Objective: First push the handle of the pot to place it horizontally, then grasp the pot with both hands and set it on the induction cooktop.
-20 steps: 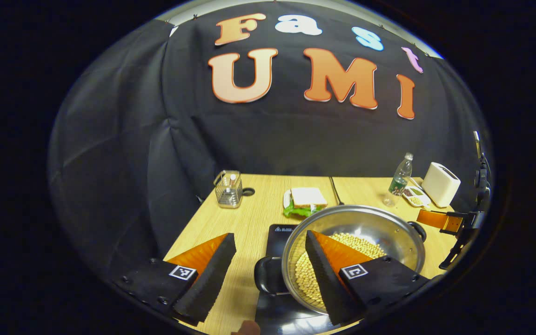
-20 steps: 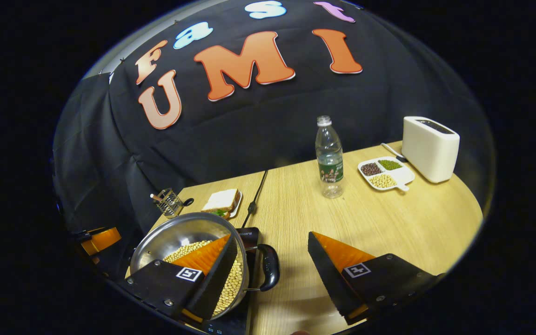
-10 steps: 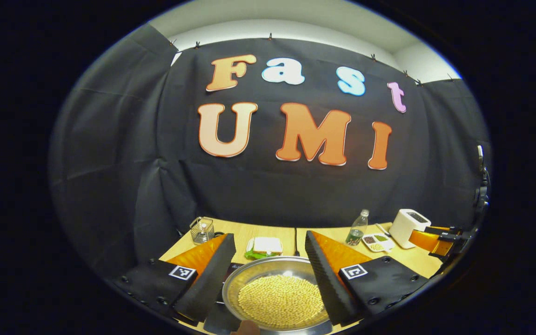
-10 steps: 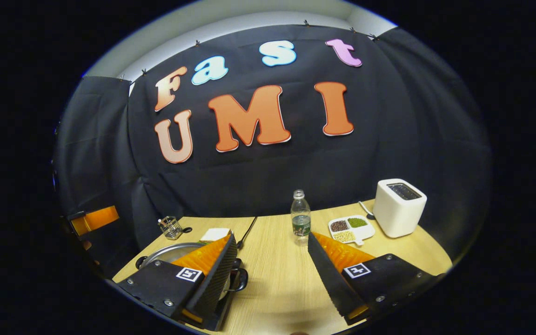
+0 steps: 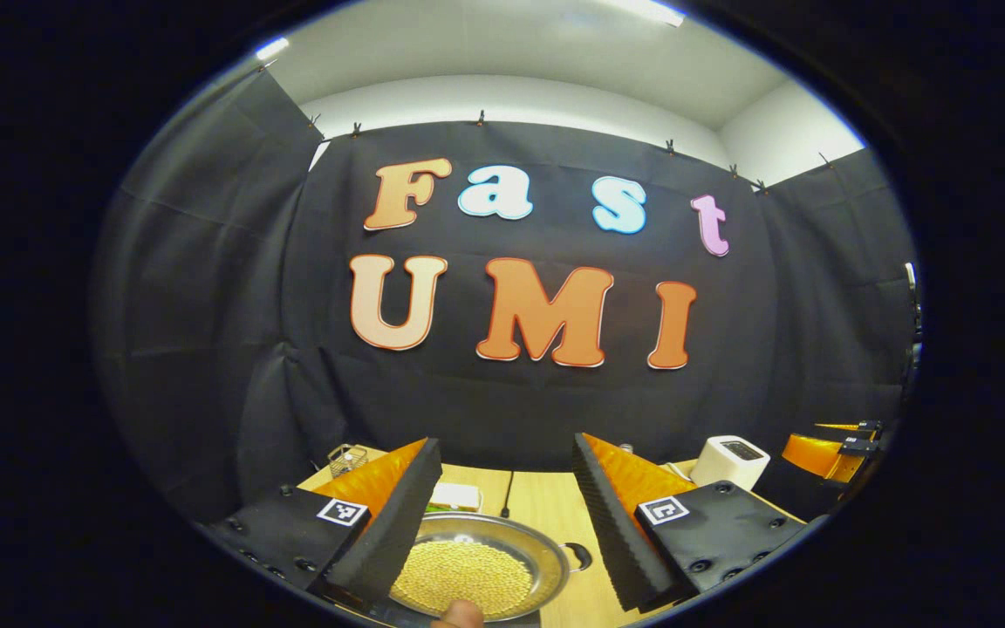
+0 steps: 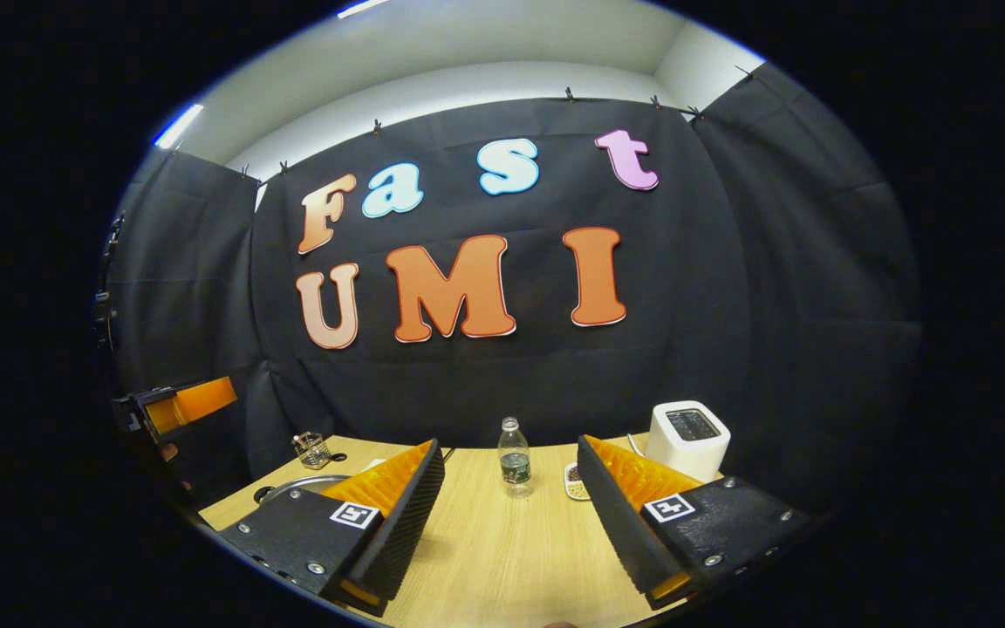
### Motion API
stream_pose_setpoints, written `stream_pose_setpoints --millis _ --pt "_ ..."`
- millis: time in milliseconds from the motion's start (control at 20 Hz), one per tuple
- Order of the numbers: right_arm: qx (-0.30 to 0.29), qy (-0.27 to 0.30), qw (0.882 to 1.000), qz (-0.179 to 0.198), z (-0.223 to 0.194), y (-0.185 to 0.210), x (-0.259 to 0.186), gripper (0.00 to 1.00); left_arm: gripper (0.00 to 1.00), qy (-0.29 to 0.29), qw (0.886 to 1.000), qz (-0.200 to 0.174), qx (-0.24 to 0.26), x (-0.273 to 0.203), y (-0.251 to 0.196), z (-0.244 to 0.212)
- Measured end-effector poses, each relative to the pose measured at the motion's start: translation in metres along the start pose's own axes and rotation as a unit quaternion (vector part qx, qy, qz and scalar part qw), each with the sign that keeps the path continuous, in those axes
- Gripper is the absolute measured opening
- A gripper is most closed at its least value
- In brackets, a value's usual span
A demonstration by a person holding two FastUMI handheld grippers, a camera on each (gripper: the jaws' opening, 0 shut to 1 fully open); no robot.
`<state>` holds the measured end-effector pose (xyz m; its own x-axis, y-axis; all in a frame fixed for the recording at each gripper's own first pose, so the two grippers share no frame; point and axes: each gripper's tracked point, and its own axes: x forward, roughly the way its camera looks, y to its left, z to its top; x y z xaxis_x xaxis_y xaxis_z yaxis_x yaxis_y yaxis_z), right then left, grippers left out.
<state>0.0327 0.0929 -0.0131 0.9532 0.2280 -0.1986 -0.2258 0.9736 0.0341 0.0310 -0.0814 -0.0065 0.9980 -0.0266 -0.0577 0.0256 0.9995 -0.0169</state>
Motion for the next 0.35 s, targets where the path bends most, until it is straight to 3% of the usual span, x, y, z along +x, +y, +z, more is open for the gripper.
stream_pose_setpoints --millis 100,150,350 --pt "-0.001 -0.011 1.000 0.003 0.010 -0.011 -0.014 1.00 0.97 -0.002 1.000 -0.019 -0.003 -0.005 -0.023 0.003" --pt "0.000 -0.016 1.000 0.002 0.013 -0.016 -0.019 0.95 0.97 -0.002 1.000 -0.024 0.000 -0.005 -0.031 0.004" --pt "0.001 -0.028 1.000 -0.004 0.017 -0.040 -0.033 0.95 0.97 0.001 0.999 -0.041 0.012 -0.005 -0.059 -0.002"
